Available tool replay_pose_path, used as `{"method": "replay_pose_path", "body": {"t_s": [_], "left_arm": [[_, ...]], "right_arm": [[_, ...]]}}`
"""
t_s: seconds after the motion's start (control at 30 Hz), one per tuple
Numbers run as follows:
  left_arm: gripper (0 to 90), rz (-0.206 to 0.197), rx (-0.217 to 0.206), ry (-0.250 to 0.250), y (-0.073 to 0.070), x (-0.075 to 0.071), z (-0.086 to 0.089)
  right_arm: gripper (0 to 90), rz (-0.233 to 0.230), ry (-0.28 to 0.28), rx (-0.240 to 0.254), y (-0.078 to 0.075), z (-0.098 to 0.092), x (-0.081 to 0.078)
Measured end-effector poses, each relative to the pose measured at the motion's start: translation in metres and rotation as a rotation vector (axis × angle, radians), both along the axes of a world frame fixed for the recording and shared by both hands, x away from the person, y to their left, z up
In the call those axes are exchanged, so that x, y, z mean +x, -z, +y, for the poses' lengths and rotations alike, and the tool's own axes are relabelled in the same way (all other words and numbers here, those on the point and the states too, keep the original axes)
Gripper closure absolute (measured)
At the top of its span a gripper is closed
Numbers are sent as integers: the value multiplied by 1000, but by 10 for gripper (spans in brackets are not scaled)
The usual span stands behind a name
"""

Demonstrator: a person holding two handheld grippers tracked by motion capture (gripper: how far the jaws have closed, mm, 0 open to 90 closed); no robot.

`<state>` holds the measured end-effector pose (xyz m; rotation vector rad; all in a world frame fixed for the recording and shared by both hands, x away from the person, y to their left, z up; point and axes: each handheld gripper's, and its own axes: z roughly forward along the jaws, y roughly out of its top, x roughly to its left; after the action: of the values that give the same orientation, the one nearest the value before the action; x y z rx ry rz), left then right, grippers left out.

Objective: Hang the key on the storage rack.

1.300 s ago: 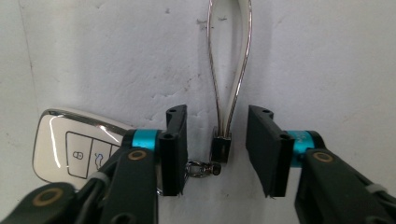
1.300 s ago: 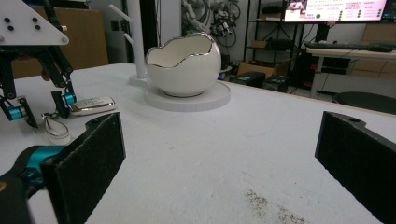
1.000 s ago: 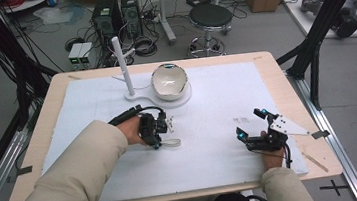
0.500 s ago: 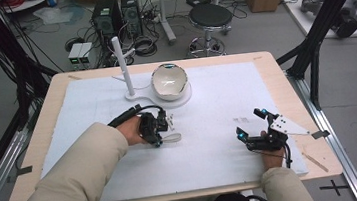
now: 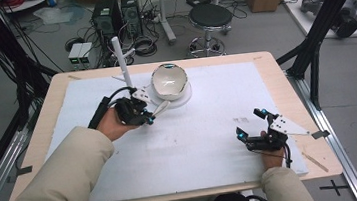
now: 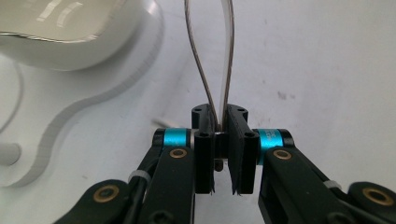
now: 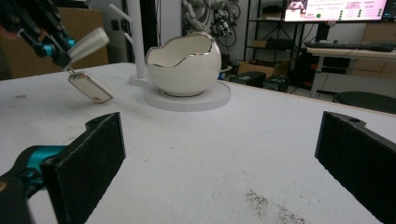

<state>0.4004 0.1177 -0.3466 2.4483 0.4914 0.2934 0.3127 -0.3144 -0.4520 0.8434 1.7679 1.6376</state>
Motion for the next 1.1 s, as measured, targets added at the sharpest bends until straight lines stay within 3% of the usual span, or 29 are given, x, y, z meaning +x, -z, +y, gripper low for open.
{"method": "replay_pose_path", "body": {"t_s": [0.13, 0.27, 0.43, 0.5, 0.53, 0.67, 0.8, 1.1], "left_arm": [[818, -43, -53, -131, -6, -2, 21], [818, -89, -145, -249, -10, -6, 45], [818, -131, -195, -368, -12, -9, 65], [818, -171, -227, -436, -14, -11, 72], [818, -171, -227, -436, -14, -11, 72], [818, -219, -243, -528, -16, -11, 75], [818, -246, -285, -593, -16, -7, 77], [818, -246, -293, -617, -15, 4, 76]], "right_arm": [[8, -4, -3, -2, 0, 0, 0], [8, -5, -3, -2, 0, 0, 0], [8, 1, -4, 0, 0, 0, 0], [8, -5, -3, -4, 0, 0, 0], [8, -5, -3, -4, 0, 0, 0], [8, -5, -2, -5, 0, 0, 0], [8, -8, -4, -7, 0, 0, 1], [8, 1, -2, -2, 0, 0, 0]]}}
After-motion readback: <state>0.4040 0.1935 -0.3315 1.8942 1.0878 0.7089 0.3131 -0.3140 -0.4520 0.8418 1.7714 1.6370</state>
